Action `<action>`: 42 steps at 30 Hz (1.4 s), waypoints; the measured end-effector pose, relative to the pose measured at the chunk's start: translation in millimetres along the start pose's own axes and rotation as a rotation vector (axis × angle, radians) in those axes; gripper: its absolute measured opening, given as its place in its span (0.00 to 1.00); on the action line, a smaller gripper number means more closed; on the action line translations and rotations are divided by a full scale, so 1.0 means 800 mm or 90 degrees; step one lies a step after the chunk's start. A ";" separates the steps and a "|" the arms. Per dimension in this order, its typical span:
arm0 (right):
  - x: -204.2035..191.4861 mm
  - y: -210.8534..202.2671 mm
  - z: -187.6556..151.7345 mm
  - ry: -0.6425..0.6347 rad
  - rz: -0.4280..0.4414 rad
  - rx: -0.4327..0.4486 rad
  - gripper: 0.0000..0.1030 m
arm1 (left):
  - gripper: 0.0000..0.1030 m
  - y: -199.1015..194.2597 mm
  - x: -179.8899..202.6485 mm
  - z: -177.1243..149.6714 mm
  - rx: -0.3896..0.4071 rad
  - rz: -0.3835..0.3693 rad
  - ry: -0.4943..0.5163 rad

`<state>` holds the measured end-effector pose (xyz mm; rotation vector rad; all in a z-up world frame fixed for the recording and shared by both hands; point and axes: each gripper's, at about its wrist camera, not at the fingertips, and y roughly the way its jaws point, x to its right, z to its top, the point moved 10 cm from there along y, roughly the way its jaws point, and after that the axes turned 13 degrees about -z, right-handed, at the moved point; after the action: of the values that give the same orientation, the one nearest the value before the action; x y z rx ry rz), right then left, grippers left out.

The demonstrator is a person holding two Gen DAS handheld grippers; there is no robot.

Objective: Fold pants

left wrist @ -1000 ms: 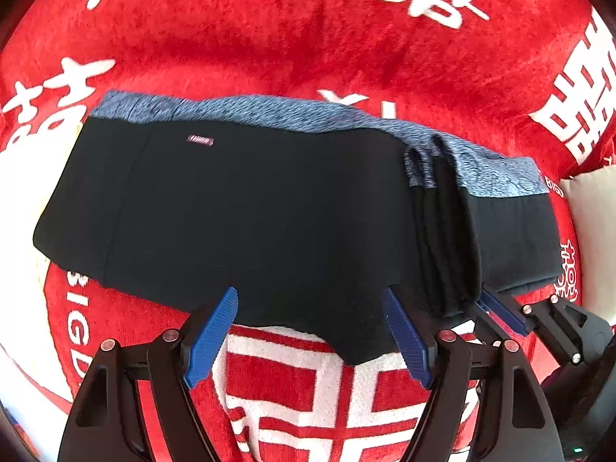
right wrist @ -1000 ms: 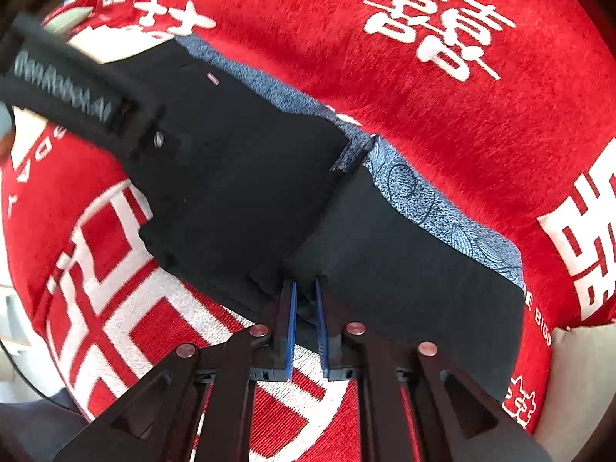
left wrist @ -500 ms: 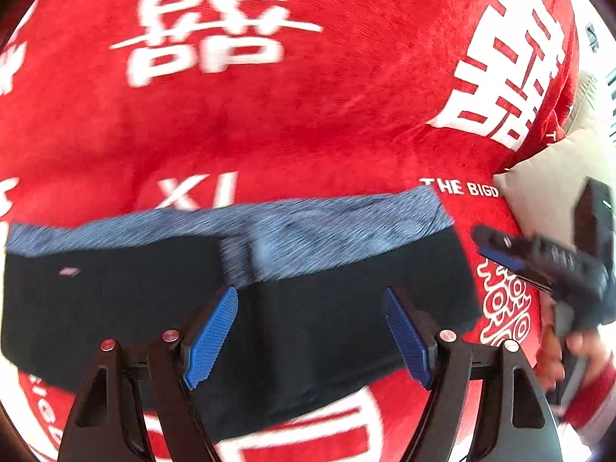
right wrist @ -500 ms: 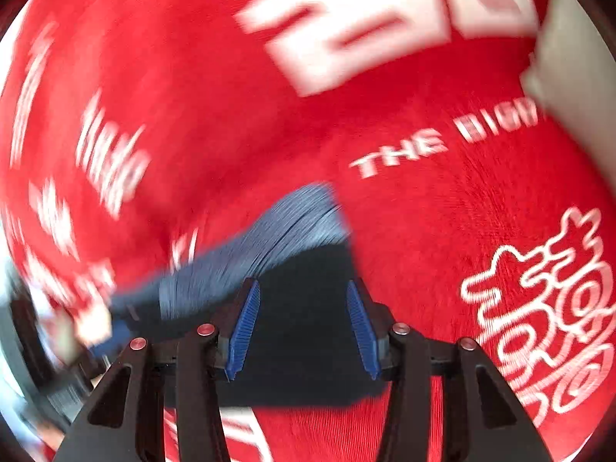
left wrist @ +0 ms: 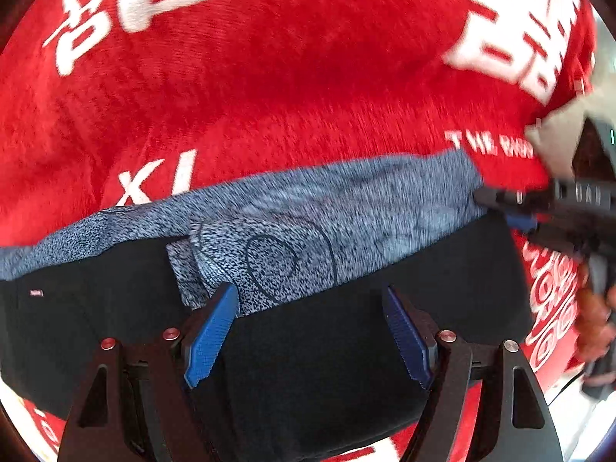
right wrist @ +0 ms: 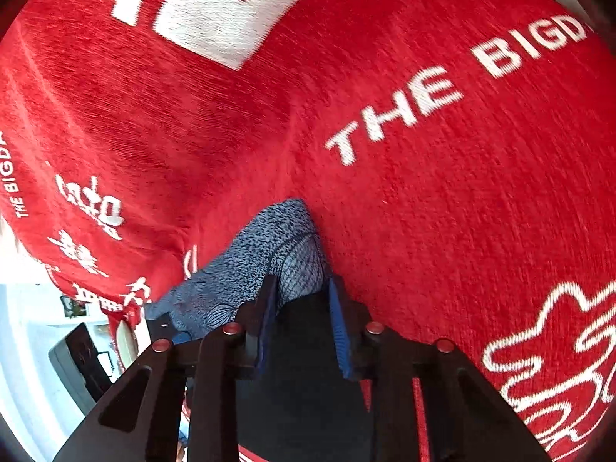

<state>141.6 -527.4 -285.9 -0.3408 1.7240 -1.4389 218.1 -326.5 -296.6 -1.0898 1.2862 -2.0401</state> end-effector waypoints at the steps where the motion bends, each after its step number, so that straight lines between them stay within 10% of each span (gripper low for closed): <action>1: 0.002 0.003 0.000 0.005 -0.007 -0.001 0.32 | 0.77 0.002 0.002 -0.004 0.000 0.017 0.021; 20: -0.019 -0.077 -0.081 -0.169 -0.270 0.112 0.69 | 0.83 -0.050 -0.059 -0.075 -0.009 0.070 -0.097; 42: -0.086 0.019 -0.113 -0.342 -0.365 0.060 0.99 | 0.84 -0.053 -0.072 -0.090 0.005 0.013 -0.178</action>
<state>121.6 -415.2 -271.8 -1.1282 1.1574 -1.6174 191.2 -228.8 -296.7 -1.2999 1.1405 -1.7998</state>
